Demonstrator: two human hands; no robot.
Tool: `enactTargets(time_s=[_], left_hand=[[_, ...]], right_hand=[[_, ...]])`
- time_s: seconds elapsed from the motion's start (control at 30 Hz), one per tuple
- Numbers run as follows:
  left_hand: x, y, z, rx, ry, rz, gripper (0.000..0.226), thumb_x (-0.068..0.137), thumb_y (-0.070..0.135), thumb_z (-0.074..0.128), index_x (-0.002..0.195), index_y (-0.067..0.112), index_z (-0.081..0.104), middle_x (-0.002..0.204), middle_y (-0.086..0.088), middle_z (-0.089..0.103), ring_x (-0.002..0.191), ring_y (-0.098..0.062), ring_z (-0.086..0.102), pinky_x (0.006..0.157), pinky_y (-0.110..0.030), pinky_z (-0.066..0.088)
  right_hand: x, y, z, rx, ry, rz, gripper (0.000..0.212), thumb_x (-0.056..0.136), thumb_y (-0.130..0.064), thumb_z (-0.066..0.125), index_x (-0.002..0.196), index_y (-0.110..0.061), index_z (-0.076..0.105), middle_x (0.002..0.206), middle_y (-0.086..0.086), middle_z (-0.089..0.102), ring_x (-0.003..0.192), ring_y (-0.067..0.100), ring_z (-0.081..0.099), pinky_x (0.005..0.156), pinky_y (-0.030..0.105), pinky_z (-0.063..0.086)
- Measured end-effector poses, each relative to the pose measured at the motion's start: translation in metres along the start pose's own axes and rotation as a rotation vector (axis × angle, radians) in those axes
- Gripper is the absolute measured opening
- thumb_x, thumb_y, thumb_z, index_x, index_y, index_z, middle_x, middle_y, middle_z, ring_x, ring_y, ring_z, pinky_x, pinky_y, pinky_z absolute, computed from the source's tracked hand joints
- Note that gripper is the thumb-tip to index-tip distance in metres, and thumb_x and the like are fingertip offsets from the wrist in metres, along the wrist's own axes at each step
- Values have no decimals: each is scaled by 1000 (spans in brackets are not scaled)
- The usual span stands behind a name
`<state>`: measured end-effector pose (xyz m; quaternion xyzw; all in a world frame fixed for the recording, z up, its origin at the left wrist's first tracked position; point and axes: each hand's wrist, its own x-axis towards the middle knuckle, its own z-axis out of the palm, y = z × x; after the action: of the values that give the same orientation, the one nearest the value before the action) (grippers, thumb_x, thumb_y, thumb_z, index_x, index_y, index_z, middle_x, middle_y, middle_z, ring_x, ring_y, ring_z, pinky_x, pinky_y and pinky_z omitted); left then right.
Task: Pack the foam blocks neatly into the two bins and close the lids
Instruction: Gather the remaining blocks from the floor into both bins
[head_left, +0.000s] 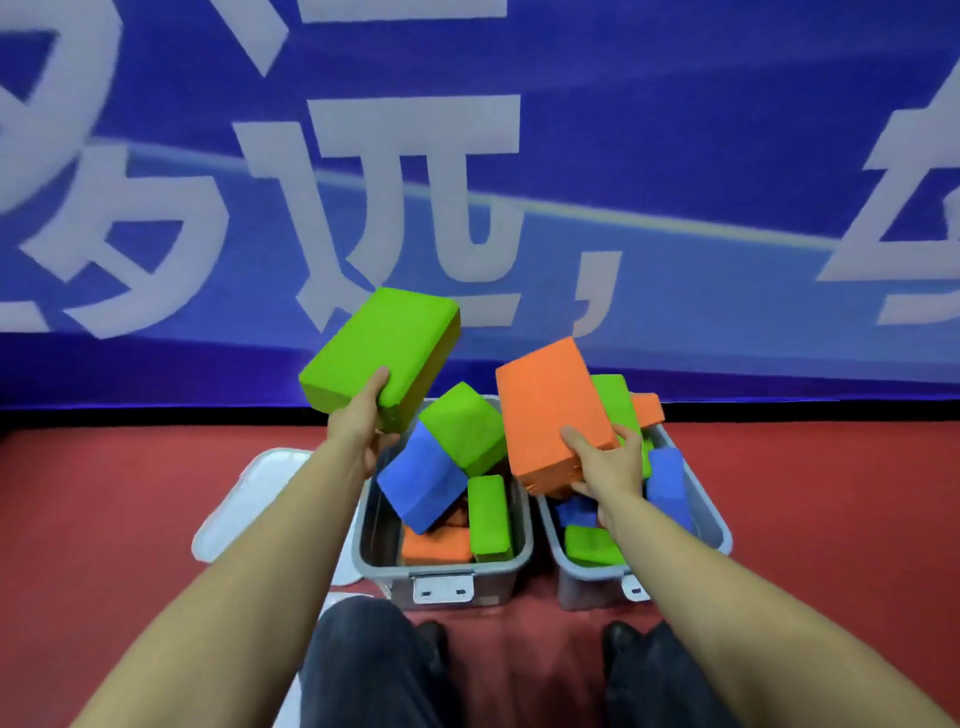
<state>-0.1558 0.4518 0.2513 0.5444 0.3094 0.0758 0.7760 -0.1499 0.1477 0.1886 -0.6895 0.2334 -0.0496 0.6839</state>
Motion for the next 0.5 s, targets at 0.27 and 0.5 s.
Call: enactTargets(time_s=[0.27,0.5], left_hand=[[50,-55,-7,-88,220,-168,94,79,37,87,141,23,17,118,-9,62,70,-22,67,39,-35,54],[137,-97,-5,-252,282,-253,118,78,39,88,153,43,-4,121,-1,62,99,-29,71,69,-50,62]], right_hand=[[53,16,54,-162,-154,112,92,53,-56,88,133,-32,50,120,-4,67,108,24,66,85,54,60],[141,94,121,-218,-155,95,108,42,-78,81,137,-40,46,120,-3,69,112,26,66,93,53,57]])
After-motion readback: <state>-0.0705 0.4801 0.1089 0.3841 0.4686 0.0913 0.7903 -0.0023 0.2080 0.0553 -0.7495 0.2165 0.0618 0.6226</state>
